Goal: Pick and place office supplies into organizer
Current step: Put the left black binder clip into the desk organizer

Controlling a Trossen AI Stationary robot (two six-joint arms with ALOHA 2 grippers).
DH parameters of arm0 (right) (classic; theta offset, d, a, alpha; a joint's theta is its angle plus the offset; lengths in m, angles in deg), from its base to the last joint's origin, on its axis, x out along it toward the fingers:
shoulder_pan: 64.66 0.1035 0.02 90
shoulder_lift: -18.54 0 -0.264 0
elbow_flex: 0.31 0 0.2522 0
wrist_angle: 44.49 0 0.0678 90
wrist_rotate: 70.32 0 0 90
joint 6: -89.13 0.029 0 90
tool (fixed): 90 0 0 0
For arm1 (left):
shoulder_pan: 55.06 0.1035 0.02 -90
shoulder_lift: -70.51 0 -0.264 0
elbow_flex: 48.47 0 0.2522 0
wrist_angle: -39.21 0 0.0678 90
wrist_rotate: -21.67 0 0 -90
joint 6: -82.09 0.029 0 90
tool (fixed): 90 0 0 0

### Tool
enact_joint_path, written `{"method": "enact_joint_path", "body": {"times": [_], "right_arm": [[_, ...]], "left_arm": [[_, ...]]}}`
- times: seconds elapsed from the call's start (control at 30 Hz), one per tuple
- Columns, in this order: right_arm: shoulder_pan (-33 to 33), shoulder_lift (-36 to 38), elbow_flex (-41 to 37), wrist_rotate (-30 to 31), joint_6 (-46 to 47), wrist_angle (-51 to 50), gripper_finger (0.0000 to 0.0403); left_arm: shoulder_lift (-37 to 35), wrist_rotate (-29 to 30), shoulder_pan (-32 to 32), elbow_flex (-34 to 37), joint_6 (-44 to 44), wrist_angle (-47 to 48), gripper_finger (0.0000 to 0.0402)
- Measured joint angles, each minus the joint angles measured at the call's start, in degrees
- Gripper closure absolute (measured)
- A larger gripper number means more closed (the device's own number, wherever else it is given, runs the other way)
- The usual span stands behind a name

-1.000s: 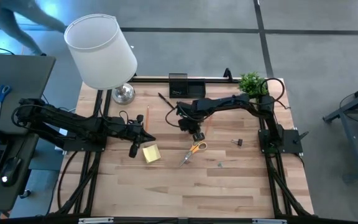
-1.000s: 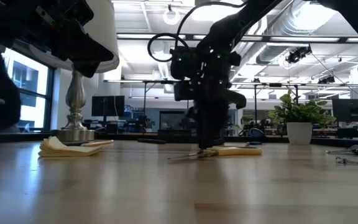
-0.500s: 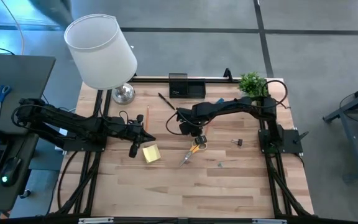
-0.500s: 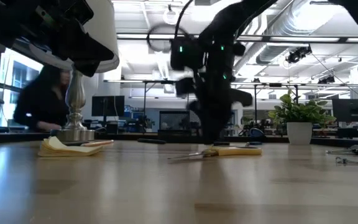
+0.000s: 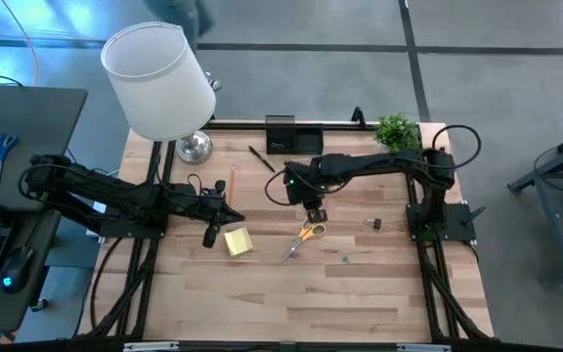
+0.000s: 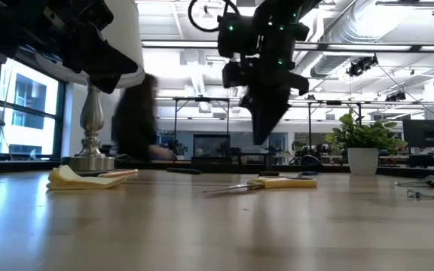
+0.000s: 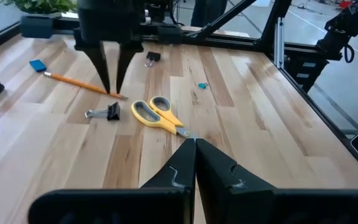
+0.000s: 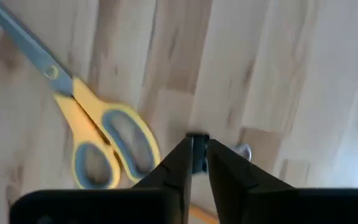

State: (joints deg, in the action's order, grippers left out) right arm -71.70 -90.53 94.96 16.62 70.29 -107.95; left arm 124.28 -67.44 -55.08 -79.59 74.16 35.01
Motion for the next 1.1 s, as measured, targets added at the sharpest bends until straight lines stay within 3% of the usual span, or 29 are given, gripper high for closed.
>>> {"method": "enact_joint_path", "body": {"times": [0.17,0.8,1.1], "right_arm": [[1.1,-2.0,0.0,1.1,0.9,-2.2,0.0340],[1.5,-6.6,0.1,4.7,1.9,0.4,0.0359],[1.0,-3.9,0.2,6.4,10.2,-0.8,0.0358]], "left_arm": [[0.0,0.0,0.0,0.0,-0.5,0.1,0.0401],[0.0,0.0,0.0,0.0,-0.5,0.1,0.0401],[0.0,0.0,0.0,0.0,-0.5,0.2,0.0401]]}}
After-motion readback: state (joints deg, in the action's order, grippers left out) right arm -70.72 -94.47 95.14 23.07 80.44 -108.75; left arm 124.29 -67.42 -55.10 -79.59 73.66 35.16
